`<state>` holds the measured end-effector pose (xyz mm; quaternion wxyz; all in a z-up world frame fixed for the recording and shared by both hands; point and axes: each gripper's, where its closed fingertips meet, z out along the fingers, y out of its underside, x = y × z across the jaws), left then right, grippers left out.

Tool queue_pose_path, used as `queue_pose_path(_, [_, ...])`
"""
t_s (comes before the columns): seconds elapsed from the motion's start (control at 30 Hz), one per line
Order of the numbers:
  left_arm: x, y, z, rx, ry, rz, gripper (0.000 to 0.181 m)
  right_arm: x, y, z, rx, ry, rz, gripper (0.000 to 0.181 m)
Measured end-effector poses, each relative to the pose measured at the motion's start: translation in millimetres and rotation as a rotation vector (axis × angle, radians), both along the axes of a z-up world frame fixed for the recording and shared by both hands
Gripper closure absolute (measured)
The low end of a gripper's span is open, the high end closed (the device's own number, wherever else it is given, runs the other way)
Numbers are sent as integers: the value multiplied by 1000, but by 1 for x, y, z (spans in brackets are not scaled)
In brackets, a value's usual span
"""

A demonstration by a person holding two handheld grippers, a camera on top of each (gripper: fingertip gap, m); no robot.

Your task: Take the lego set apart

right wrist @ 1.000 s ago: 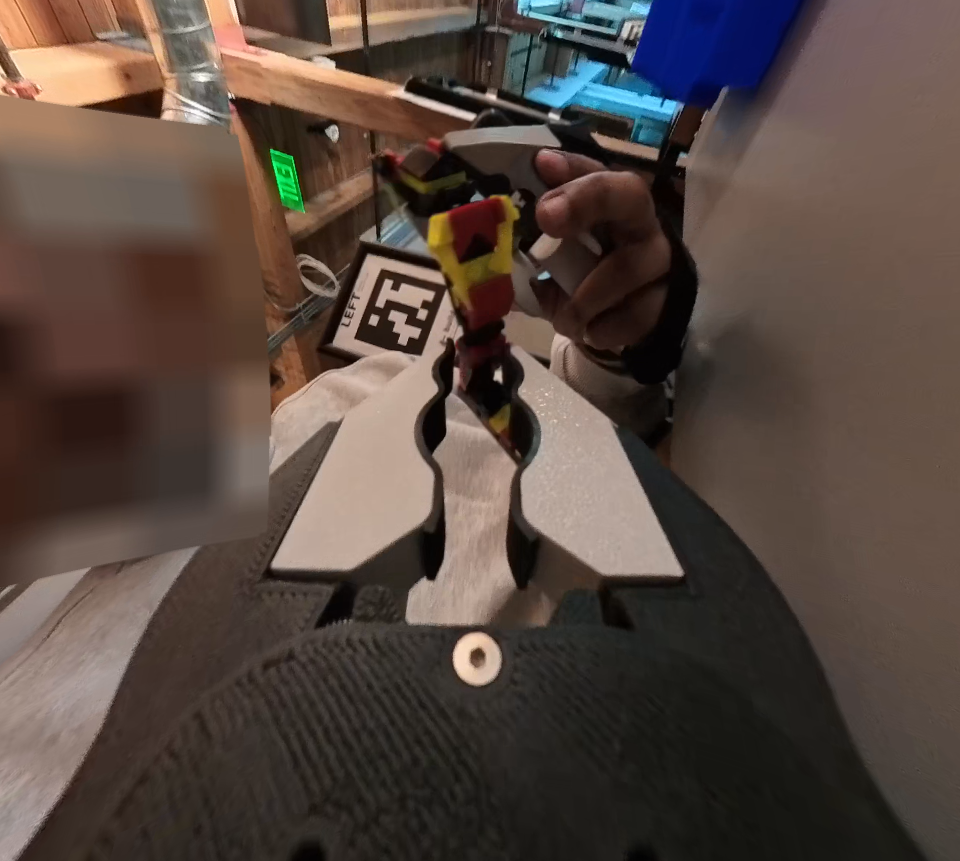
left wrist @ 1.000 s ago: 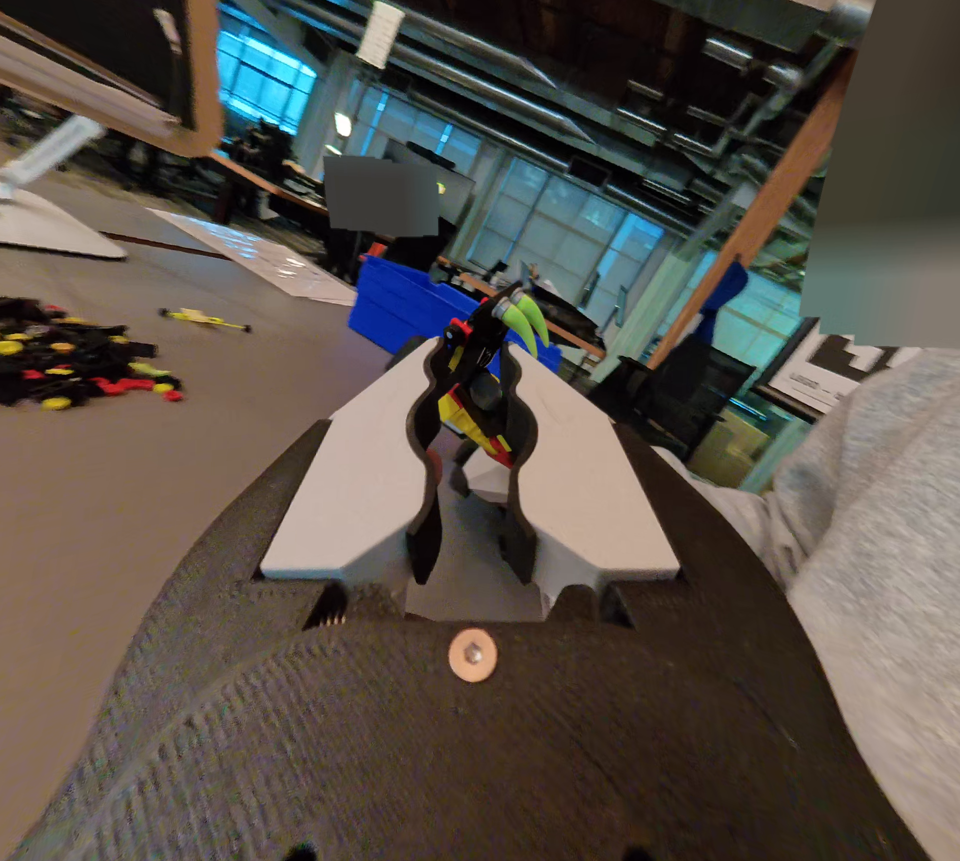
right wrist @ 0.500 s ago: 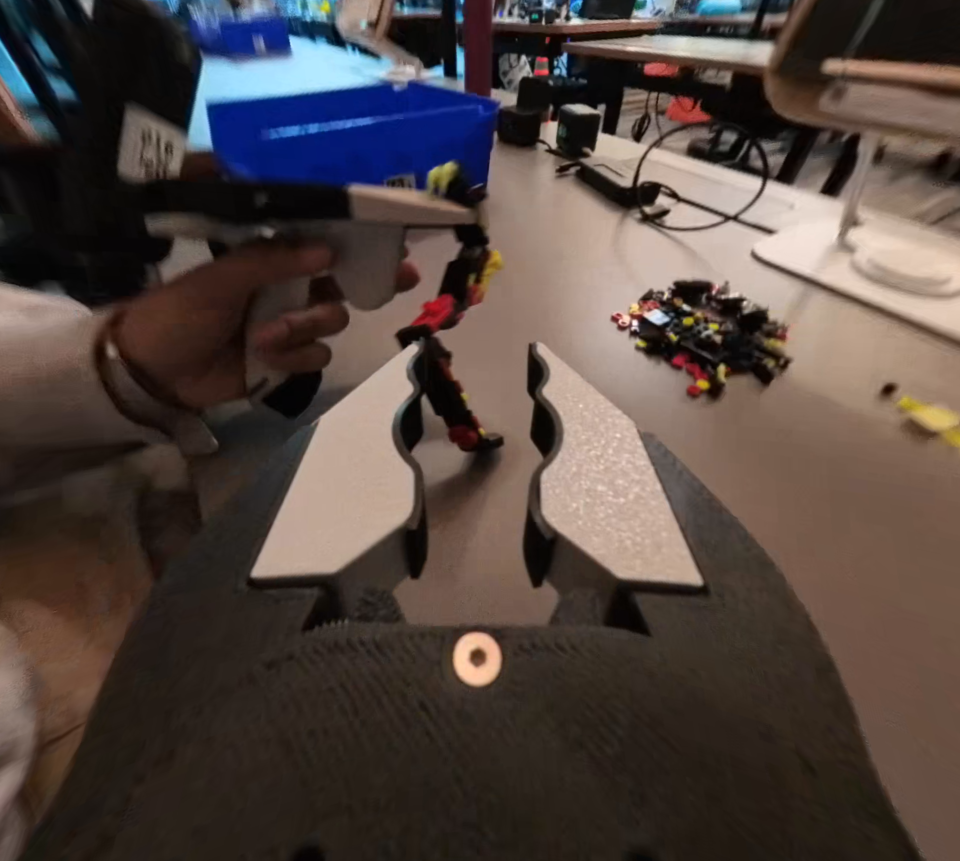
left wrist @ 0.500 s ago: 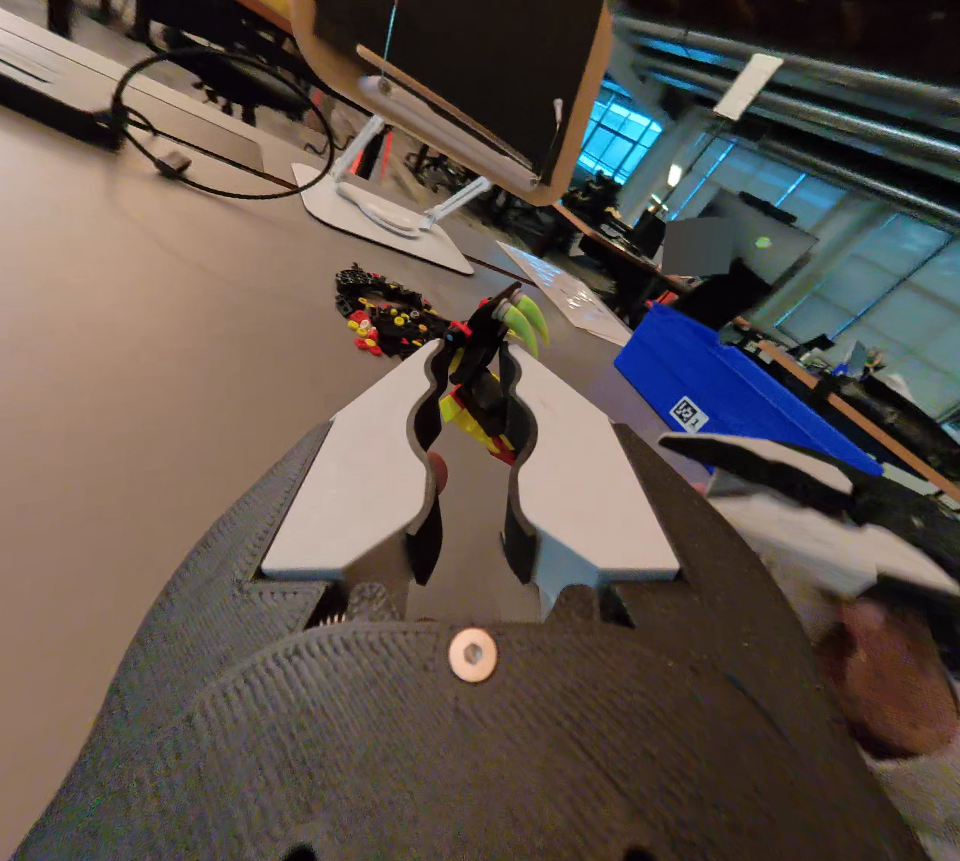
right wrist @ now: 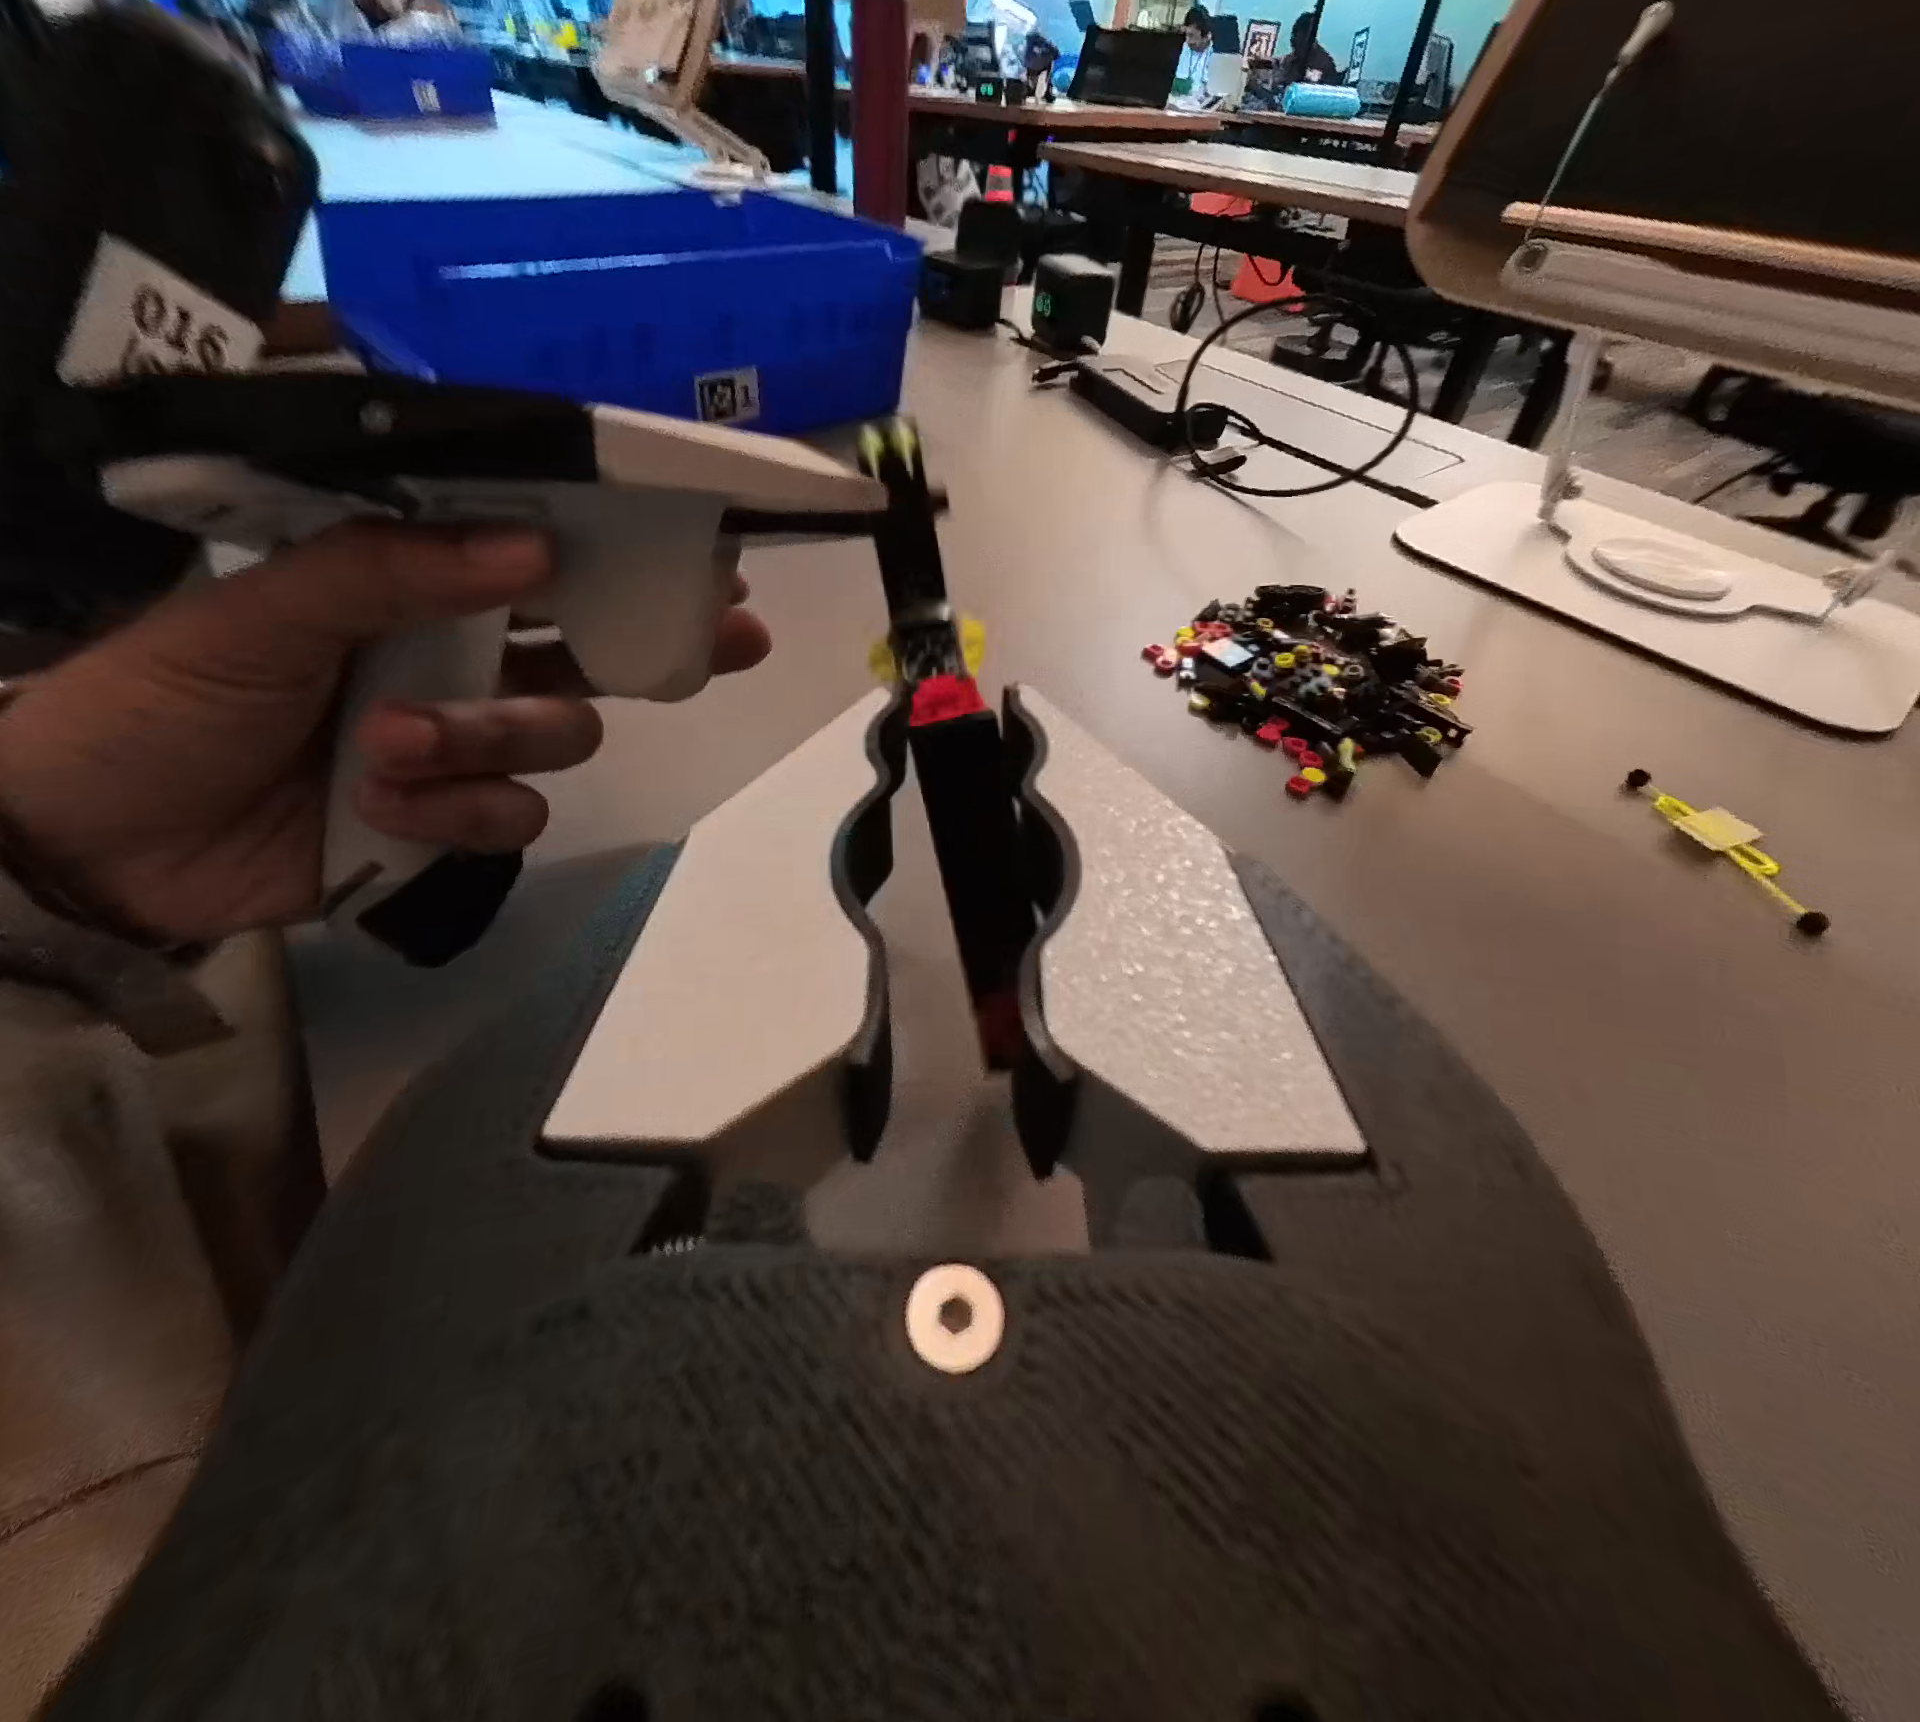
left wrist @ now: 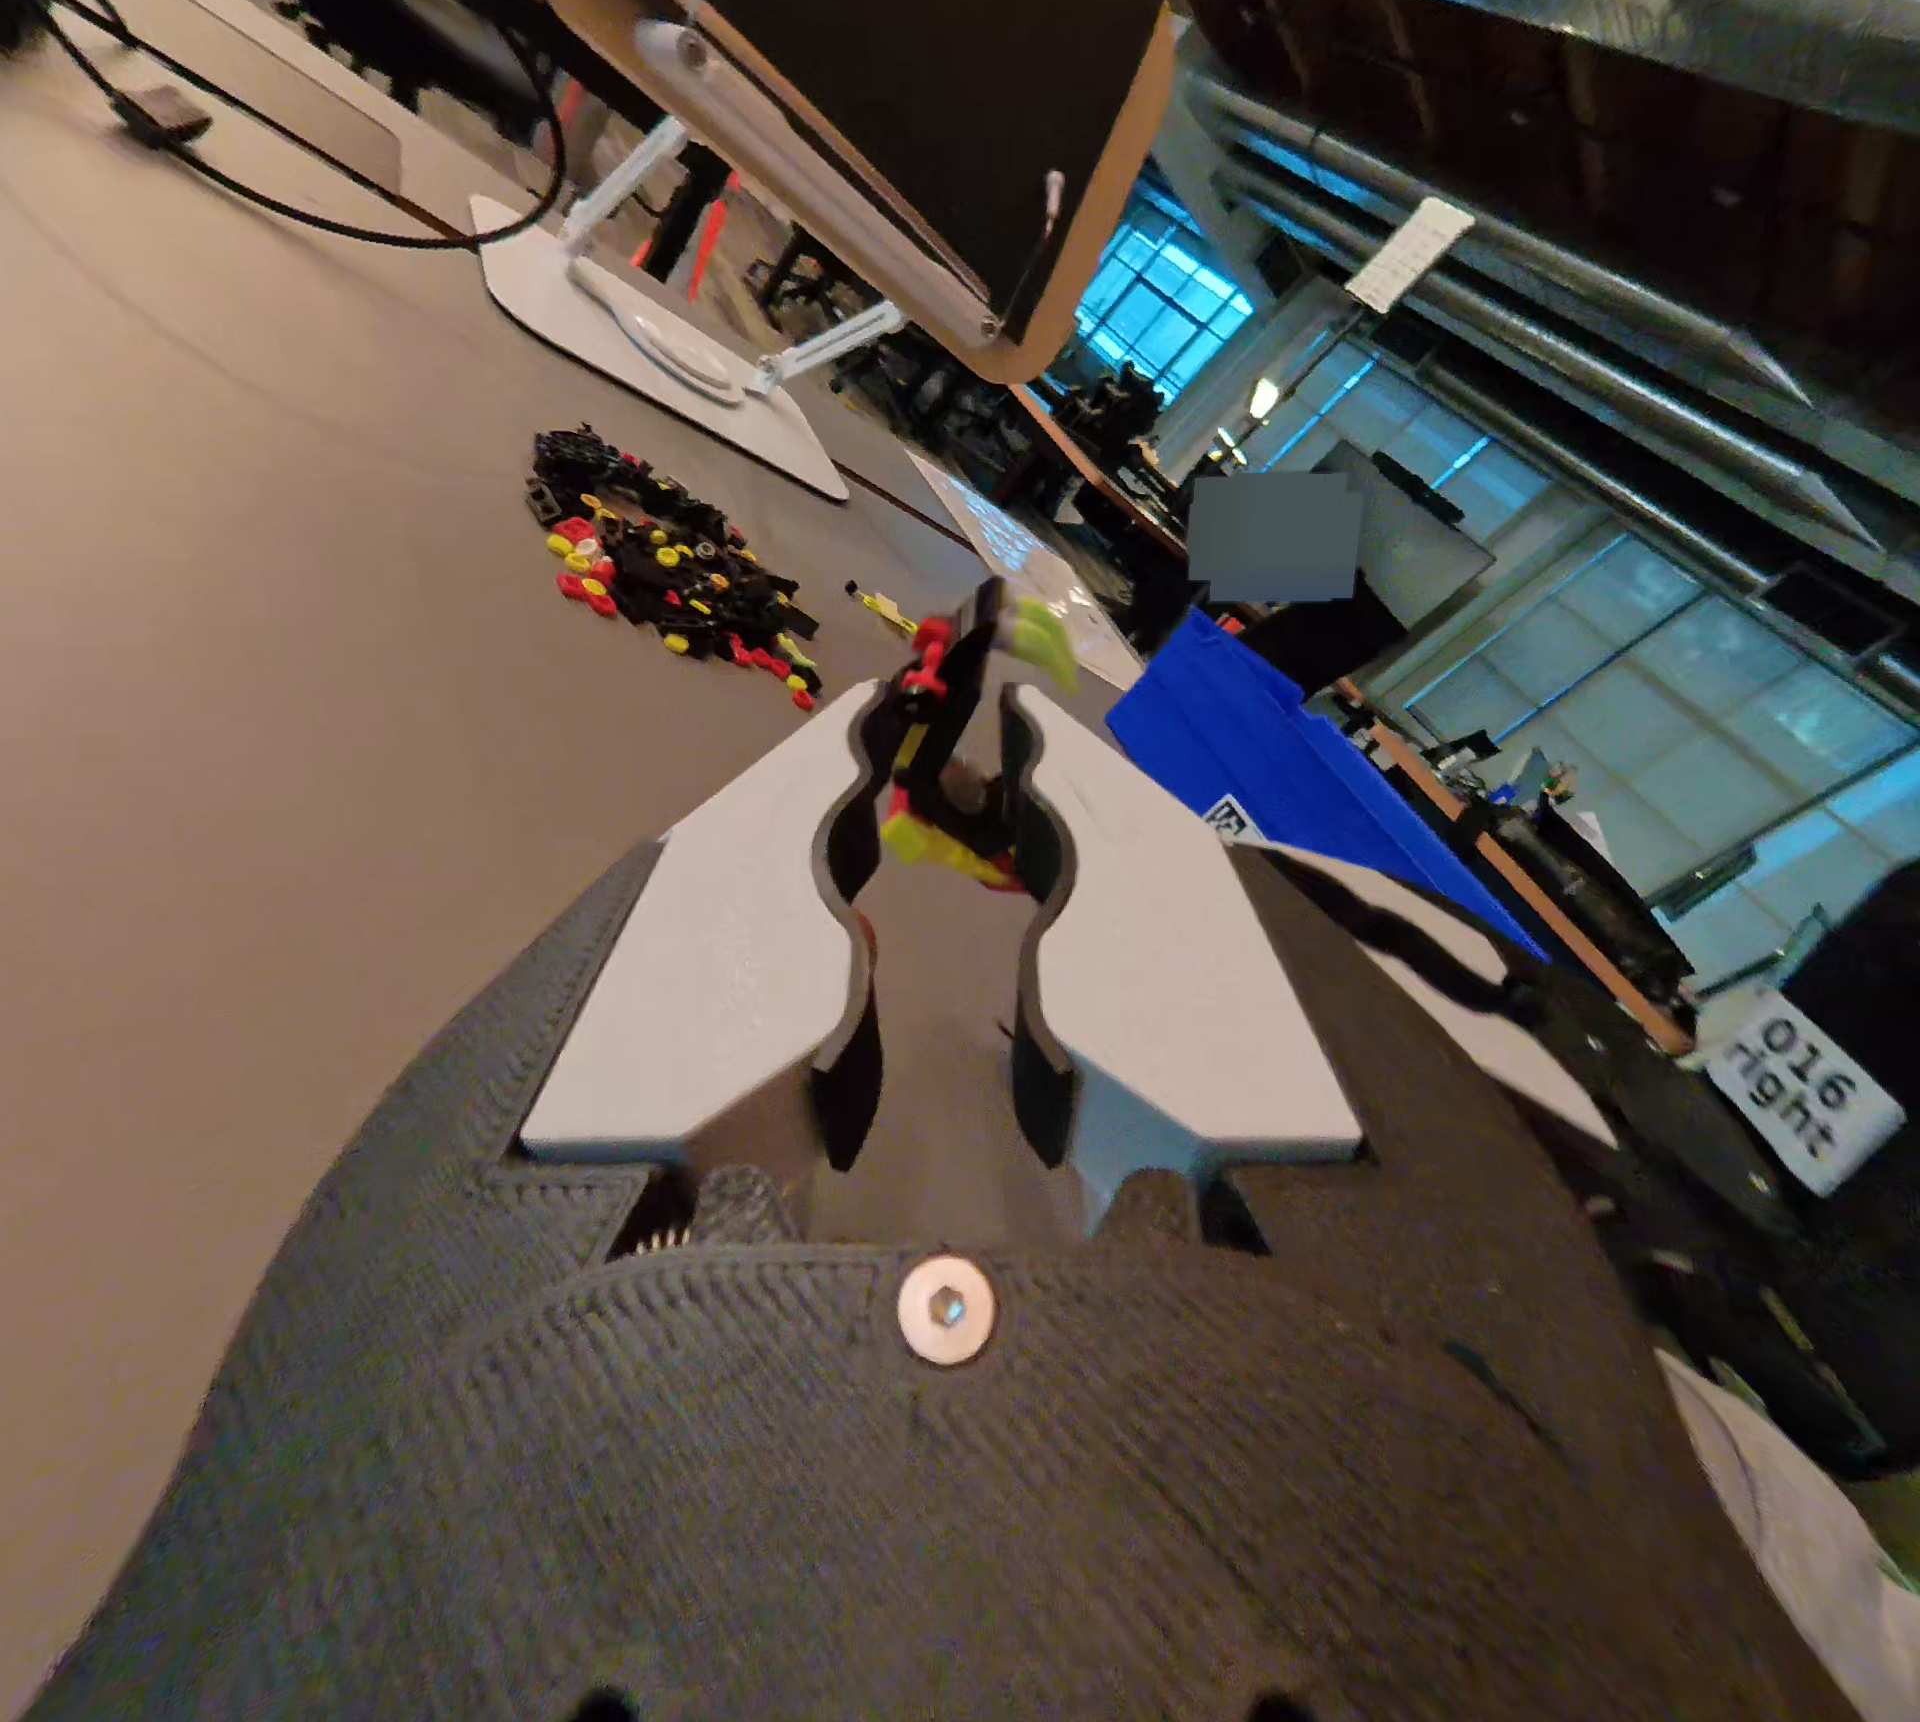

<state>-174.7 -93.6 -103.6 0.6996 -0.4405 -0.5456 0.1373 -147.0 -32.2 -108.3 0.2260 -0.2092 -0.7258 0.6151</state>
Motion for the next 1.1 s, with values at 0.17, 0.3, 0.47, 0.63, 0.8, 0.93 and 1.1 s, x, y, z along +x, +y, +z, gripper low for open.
queue_pose_path(0.17, [0, 13, 0, 7, 17, -121, 115, -11, 20, 15, -231, -214, 77, 167])
queue_pose_path(0.3, [2, 24, -3, -59, 20, -169, 94, -26, 43, 24, -467, -416, 133, 168])
queue_pose_path(0.47, [10, 41, -4, -74, 48, -293, 97, -42, 74, 37, -711, -503, 141, 169])
queue_pose_path(0.63, [31, 75, -10, 153, -78, -573, 117, -28, 60, 45, -706, -447, 196, 168])
queue_pose_path(0.8, [36, 78, -5, 276, -101, -635, 141, -24, 60, 53, -784, -442, 218, 169])
queue_pose_path(0.93, [37, 75, 2, 283, -62, -630, 154, -27, 65, 55, -861, -483, 239, 168])
queue_pose_path(1.1, [25, 53, 12, 282, 8, -527, 154, -23, 54, 45, -816, -524, 276, 168])
